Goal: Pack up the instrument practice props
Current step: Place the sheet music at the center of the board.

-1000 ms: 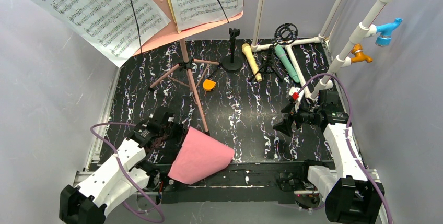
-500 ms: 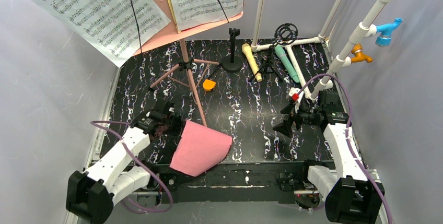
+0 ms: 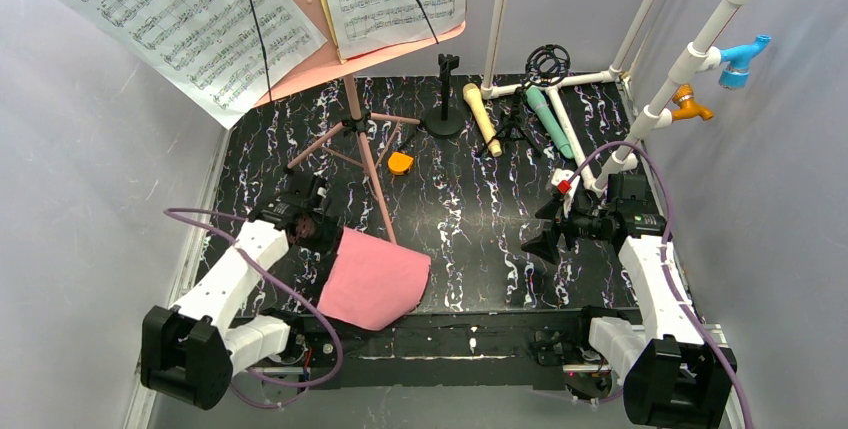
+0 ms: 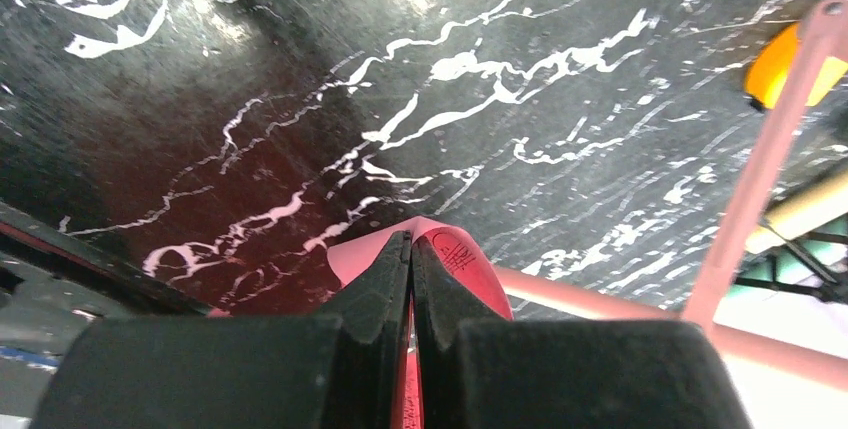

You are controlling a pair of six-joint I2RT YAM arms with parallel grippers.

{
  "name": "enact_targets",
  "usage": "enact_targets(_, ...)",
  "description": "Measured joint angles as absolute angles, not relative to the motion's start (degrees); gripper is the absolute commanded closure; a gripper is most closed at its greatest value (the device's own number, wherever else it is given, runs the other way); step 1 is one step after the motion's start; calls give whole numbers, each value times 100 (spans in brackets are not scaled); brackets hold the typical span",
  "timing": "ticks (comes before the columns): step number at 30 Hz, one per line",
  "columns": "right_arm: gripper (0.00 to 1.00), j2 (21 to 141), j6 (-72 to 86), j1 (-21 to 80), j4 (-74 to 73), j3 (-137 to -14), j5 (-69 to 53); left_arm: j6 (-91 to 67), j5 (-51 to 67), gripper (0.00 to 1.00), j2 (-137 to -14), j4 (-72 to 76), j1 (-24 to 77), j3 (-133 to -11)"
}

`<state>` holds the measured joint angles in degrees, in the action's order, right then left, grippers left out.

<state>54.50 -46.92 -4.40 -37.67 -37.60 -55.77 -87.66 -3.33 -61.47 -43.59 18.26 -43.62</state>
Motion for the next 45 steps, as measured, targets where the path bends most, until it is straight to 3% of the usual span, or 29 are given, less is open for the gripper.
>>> enact_targets(13, 0, 5450, -4696, -436, -3769, -3760, -5572, -7902, -252, 96, -6635, -4633, 1734, -4609)
enact_targets(18, 0, 5450, -4724, -360, -3806, -3760, -5616, -7769, 49, 100, -6635, -4696, 1734, -4713)
enact_targets(32, 0, 6497, -6366, 1234, -4925, -4108, -5548, -8307, 958, 100, -6412, -4040, 2495, -5548)
enact_targets(39, 0, 6606, -7358, 1754, -5384, -4316, -5393, -9229, 226, 100, -6606, -3881, 3524, -5771)
enact_targets(45, 0, 6764, -7203, 1874, -5520, -5288, -5583, -9513, -985, 100, -7417, -4442, 4403, -6952)
